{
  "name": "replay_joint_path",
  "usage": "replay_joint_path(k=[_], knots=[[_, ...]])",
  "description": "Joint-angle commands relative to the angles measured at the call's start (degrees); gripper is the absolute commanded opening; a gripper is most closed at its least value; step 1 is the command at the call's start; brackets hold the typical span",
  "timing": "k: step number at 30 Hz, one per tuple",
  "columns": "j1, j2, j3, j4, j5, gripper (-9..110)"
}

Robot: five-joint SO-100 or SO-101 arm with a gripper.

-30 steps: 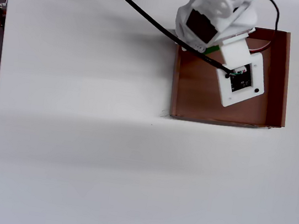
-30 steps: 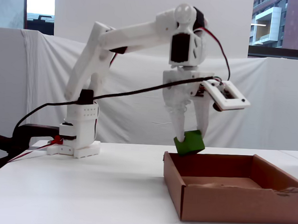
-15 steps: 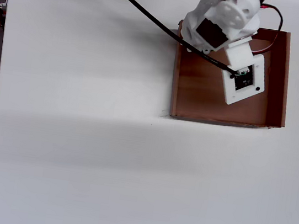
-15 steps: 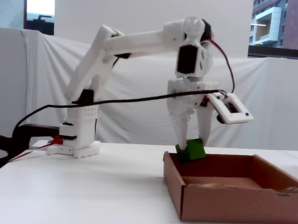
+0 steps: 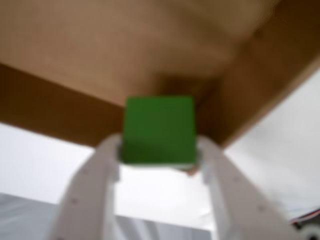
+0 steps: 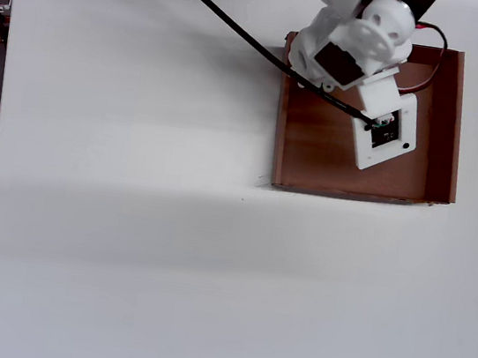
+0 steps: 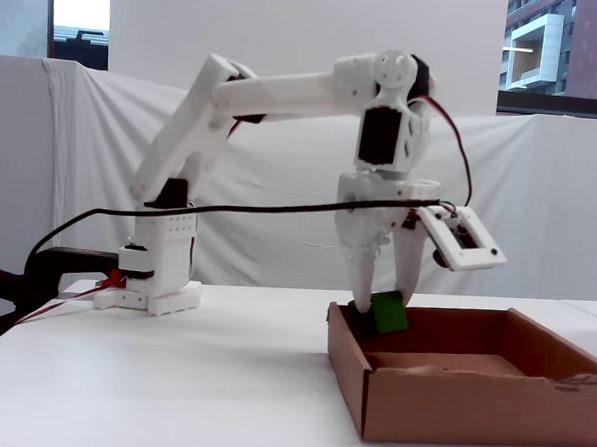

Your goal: Grasp a green cube and put it in a box.

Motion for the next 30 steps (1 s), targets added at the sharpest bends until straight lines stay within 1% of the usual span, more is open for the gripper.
replay_joint_path(k=[1,25,30], knots=[[-0.09,0.26,-3.34,1.23,0.09,15],[0.53,-3.96,-5.10,0.79,0.09,16],[0.53,-3.87,-5.19,0.88,0.09,19]])
